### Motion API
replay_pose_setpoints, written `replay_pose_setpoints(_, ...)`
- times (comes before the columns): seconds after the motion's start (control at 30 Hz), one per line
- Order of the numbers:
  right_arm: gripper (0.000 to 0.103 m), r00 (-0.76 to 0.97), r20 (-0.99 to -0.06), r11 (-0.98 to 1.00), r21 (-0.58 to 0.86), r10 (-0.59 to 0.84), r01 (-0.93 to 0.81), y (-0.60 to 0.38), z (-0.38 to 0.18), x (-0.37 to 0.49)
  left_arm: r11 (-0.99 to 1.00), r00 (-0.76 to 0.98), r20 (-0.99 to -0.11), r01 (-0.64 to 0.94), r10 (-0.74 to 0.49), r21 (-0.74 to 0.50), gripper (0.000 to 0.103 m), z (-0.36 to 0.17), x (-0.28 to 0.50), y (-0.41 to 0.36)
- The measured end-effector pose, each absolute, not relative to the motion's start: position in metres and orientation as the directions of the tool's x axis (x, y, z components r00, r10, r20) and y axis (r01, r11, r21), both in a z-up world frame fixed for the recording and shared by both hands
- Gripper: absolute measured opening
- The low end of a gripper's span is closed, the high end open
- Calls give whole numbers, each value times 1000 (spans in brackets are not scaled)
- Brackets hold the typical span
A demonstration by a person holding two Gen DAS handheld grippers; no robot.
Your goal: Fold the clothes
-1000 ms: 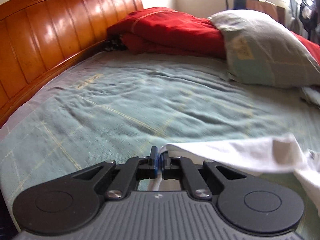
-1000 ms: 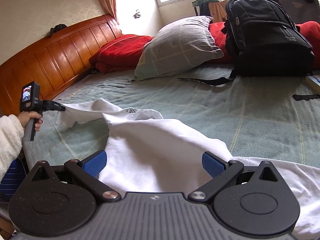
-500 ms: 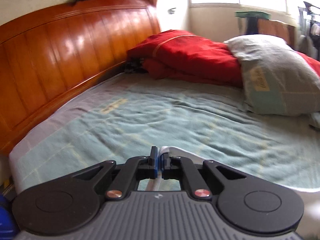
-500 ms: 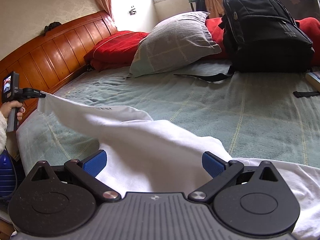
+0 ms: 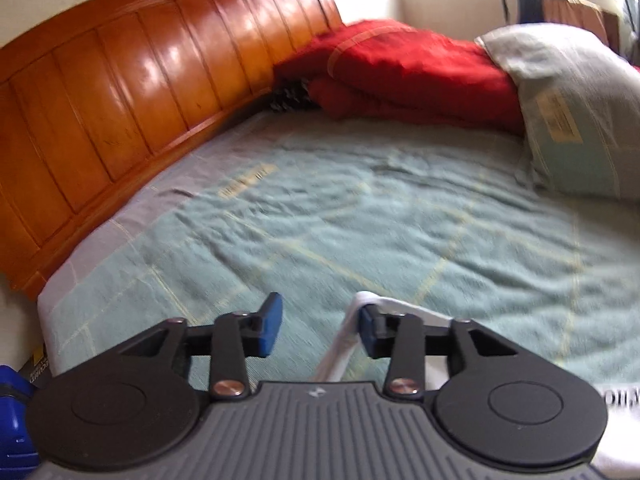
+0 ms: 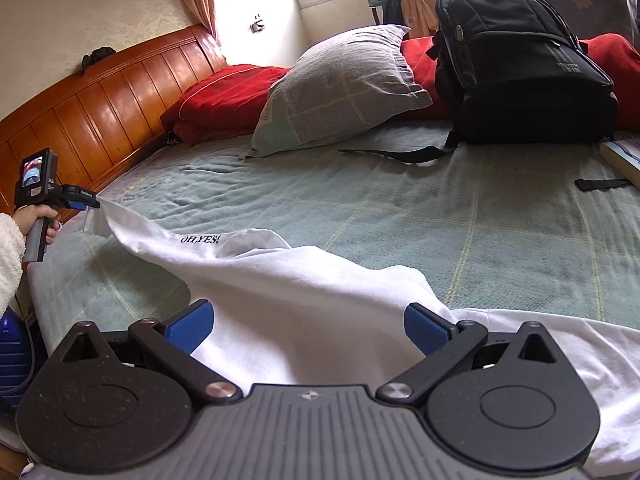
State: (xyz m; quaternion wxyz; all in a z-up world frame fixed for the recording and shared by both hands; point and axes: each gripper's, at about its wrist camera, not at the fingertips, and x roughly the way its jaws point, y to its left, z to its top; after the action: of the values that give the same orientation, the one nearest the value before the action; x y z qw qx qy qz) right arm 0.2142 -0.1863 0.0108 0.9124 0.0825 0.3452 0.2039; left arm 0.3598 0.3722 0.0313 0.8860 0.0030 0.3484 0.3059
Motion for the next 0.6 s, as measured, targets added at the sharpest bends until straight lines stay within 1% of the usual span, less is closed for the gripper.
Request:
replay_pose_setpoints(0.03, 103, 678, -596, 902, 293, 431, -317, -185, 11, 214, 807, 573, -608, -553, 549, 207, 52, 33, 359, 374)
replay_pose_setpoints(0.07, 103, 677, -595, 901, 294, 433, -318, -185, 10, 215, 805, 571, -611, -558, 549, 202, 57, 33, 361, 376)
replay_pose_setpoints(0.2, 103, 675, -596, 900, 296, 435, -318, -183, 9, 214, 834, 548, -664, -505, 508, 220, 58, 24, 379, 373)
replay_pose_setpoints(0.27, 103, 675, -597, 901, 298, 434, -316, -182, 9, 214, 837, 546, -665, -493, 510, 238, 58, 18, 387, 368)
replay_pose_setpoints(0.4, 103, 673, -598, 901, 297, 434, -317, -181, 9, 215, 854, 568, -668, -475, 481, 212, 59, 11, 392, 363)
replay_pose_setpoints(0.47, 103, 672, -599, 901, 296, 434, -318, -181, 9, 215, 824, 561, -627, -505, 540, 257, 60, 12, 391, 361)
replay_pose_setpoints(0.5, 103, 672, -600, 901, 296, 434, -318, -181, 9, 215, 798, 561, -593, -541, 578, 265, 61, 16, 388, 362)
replay_pose_setpoints(0.53, 103, 672, -600, 901, 296, 434, -318, -180, 9, 215, 768, 560, -553, -583, 616, 265, 61, 20, 384, 365)
replay_pose_setpoints(0.57, 103, 671, -601, 901, 296, 435, -319, -180, 9, 215, 747, 558, -531, -617, 638, 248, 63, 24, 380, 368)
replay_pose_setpoints(0.6, 103, 671, -601, 901, 295, 435, -319, -180, 9, 216, 740, 555, -533, -633, 639, 227, 65, 27, 377, 372)
